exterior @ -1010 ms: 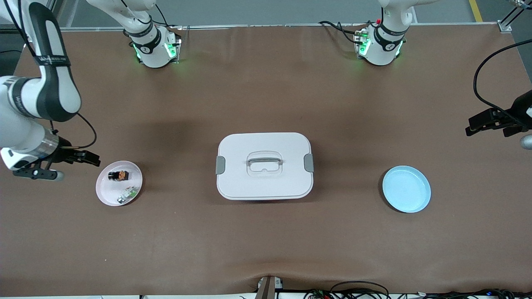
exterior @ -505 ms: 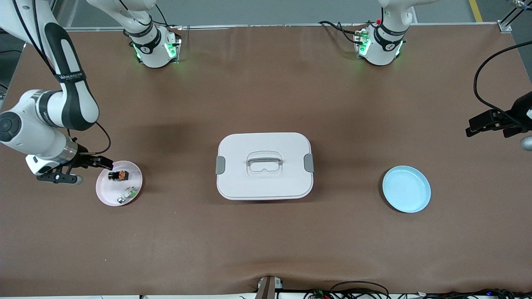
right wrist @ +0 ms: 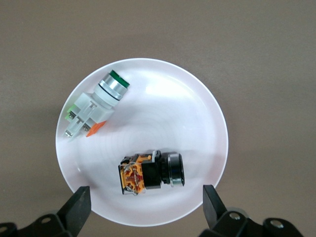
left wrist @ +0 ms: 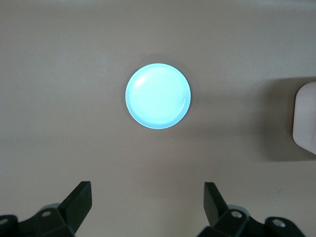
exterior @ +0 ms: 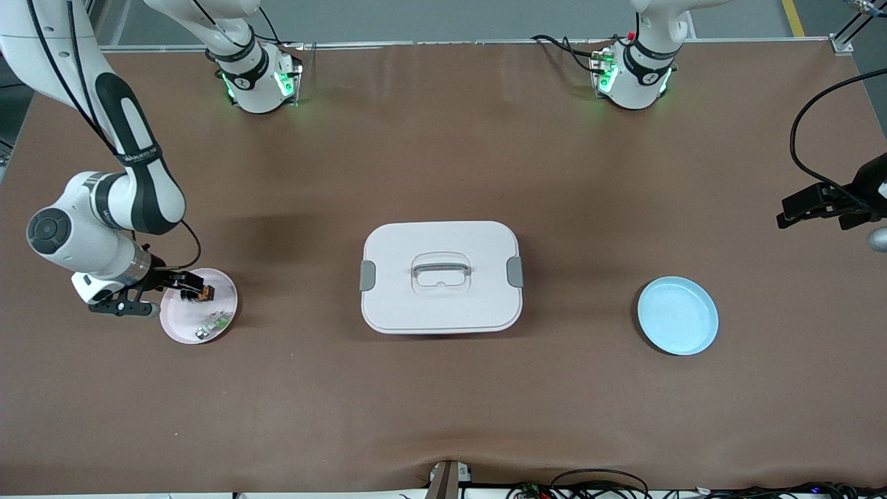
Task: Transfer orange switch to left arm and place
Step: 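Lower the right gripper and close it on the black-orange switch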
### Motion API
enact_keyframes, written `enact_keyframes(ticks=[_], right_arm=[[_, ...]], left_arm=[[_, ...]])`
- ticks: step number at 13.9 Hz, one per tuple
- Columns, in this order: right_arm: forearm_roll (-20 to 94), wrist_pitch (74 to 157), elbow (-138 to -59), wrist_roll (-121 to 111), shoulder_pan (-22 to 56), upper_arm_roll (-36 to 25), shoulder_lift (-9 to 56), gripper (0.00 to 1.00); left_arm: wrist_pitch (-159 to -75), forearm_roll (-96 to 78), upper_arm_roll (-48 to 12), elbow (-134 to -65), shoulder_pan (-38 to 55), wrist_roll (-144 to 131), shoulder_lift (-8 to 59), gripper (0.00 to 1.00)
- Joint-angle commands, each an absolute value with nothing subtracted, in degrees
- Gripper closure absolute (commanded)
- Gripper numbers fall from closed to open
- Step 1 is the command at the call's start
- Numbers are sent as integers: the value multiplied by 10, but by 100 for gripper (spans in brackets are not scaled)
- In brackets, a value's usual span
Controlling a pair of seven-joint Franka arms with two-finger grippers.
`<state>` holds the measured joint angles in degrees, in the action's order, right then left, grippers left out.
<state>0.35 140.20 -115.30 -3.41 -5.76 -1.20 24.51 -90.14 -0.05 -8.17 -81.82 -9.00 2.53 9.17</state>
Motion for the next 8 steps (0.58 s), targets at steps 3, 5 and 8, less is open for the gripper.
enact_keyframes(ticks=[3, 5, 8], right_arm=[[2, 1441, -1152, -47, -53, -12, 278, 0], [2, 1454, -1152, -56, -54, -12, 289, 0], [2, 1489, -1158, -69, -57, -12, 311, 0]], left_arm=[[-903, 5, -83, -811, -91, 29, 94, 0], [-903, 5, -83, -811, -91, 29, 94, 0], [-903, 5, -83, -811, -91, 29, 94, 0]])
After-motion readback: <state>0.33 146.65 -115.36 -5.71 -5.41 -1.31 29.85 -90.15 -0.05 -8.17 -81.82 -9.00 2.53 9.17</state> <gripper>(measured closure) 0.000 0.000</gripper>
